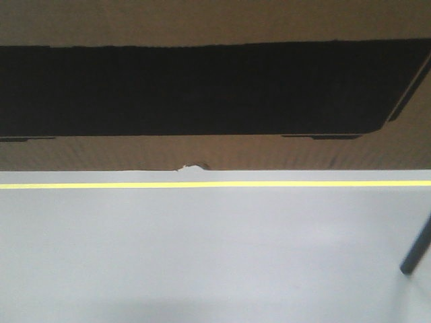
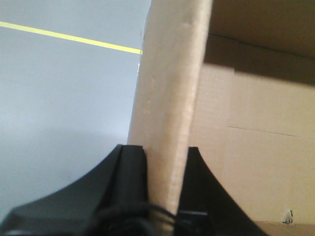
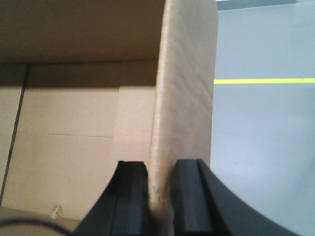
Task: Grab box from left shelf to table start
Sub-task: 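Hold the box with both grippers while the base turns away, then carry the box with both grippers while driving toward the white table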
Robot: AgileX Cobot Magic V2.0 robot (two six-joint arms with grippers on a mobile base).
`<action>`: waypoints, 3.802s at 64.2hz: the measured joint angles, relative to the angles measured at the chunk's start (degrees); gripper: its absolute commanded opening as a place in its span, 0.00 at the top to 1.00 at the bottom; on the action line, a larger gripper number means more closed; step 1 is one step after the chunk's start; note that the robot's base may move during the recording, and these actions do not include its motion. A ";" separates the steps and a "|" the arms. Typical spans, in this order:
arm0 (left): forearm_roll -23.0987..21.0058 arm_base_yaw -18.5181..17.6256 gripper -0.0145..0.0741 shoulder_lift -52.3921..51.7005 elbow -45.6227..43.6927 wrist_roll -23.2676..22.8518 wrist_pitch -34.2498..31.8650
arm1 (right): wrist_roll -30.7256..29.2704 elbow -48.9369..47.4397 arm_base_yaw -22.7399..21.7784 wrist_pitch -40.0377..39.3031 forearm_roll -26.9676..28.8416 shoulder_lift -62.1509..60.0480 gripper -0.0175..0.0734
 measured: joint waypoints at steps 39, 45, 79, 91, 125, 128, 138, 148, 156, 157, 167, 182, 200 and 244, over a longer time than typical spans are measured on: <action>-0.21 0.00 0.95 0.00 0.00 0.00 -0.01 | 0.00 0.00 0.00 0.00 -0.04 0.00 0.75; -0.34 0.00 0.95 0.00 0.00 0.00 -0.01 | 0.00 0.00 0.00 0.00 -0.13 0.00 0.75; -0.34 0.00 0.95 0.00 0.00 0.00 -0.01 | 0.00 0.00 0.00 -0.03 -0.13 0.00 0.75; -0.34 0.00 0.95 0.00 0.00 0.00 -0.01 | 0.00 0.00 0.00 -0.12 -0.13 0.00 0.75; -0.43 0.00 0.95 0.00 0.00 0.00 -0.01 | 0.00 0.00 0.00 -0.12 -0.13 0.00 0.75; -0.43 0.00 0.95 0.00 0.00 0.00 -0.01 | 0.00 0.00 0.00 -0.12 -0.13 0.00 0.75; -0.43 0.00 0.95 0.00 0.00 0.00 -0.01 | 0.00 0.05 0.00 -0.12 -0.13 0.00 0.75; -0.43 0.00 0.95 0.00 0.00 0.00 -0.01 | 0.00 0.14 0.00 -0.12 -0.13 0.00 0.75; -0.43 0.00 0.95 0.00 0.00 0.00 -0.01 | 0.00 0.14 0.00 -0.12 -0.13 0.00 0.75; -0.43 0.00 0.95 0.00 0.00 0.00 -0.01 | 0.00 0.14 0.00 -0.12 -0.13 0.00 0.75; -0.43 0.00 0.95 0.00 0.00 0.00 -0.01 | 0.00 0.14 0.00 -0.12 -0.13 0.00 0.75; -0.43 0.00 0.95 0.00 0.00 0.00 0.00 | 0.00 0.14 0.00 -0.12 -0.13 0.00 0.75; -0.43 0.00 0.95 0.00 0.00 0.00 0.00 | 0.00 0.14 0.00 -0.12 -0.13 0.00 0.75; -0.43 0.00 0.95 0.00 0.00 0.00 -0.10 | 0.00 0.14 0.00 -0.23 -0.13 0.00 0.75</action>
